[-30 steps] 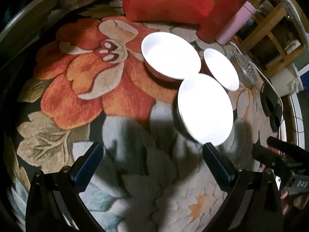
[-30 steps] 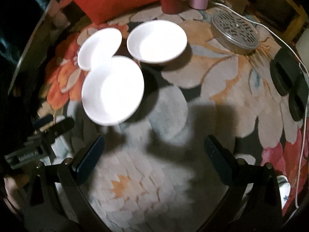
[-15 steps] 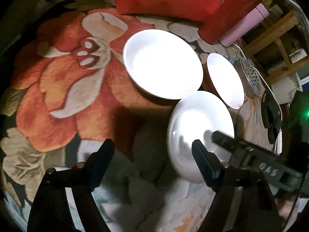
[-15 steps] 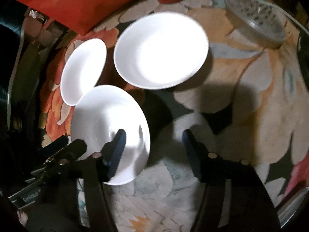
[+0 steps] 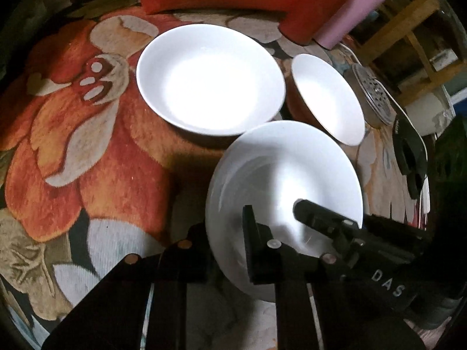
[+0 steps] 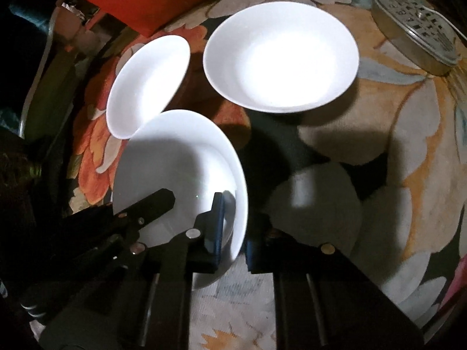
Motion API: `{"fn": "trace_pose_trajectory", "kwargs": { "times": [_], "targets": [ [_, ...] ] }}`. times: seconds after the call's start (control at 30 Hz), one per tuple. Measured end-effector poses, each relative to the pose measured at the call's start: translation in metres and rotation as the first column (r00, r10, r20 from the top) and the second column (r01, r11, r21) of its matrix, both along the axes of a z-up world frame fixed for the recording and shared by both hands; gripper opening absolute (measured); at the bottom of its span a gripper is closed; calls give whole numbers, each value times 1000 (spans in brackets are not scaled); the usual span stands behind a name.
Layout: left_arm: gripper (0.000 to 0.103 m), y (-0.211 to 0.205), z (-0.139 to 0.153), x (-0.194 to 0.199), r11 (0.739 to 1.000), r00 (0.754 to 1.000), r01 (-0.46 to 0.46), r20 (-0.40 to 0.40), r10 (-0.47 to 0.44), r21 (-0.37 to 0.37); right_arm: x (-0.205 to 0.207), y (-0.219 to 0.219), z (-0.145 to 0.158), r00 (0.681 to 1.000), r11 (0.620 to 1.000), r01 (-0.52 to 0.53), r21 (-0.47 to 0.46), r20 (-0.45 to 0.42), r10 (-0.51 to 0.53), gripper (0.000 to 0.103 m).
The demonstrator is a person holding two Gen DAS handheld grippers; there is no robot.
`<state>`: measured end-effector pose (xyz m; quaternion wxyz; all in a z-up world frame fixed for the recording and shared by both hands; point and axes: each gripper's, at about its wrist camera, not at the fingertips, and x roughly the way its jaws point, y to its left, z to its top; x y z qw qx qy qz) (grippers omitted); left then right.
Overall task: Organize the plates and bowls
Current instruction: 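Grasp the white plate rim with both tools and lift it, then carry the white plate with both tools over the bear plate stack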
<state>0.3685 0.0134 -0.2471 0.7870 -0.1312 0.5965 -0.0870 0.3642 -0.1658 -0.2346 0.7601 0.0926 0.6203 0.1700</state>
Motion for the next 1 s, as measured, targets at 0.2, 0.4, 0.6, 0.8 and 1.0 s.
{"fn": "trace_pose_trajectory", "kwargs": {
  "times": [0.2,0.4,0.6,0.8,1.0],
  "targets": [
    [15,-3,18,-18,999,999,45,28,-45,11,-12,-2,18,1000,1000,-11,-8,12,11,12],
    [15,-10,48,-37,996,995,82,59,-84,34,-31,-2,44,998,998,-53,-36,37,54,13],
    [15,-22,81,-58,992,989,118,82,-122,44,-51,-10,72,997,997,-69,-45,41,71,13],
    [15,-42,109,-74,986,982,155,101,-160,55,-70,-28,97,997,998,-54,-42,49,56,13],
    [15,-68,130,-90,980,973,194,113,-199,53,-88,-52,114,999,999,-20,-36,41,21,14]
  ]
}}
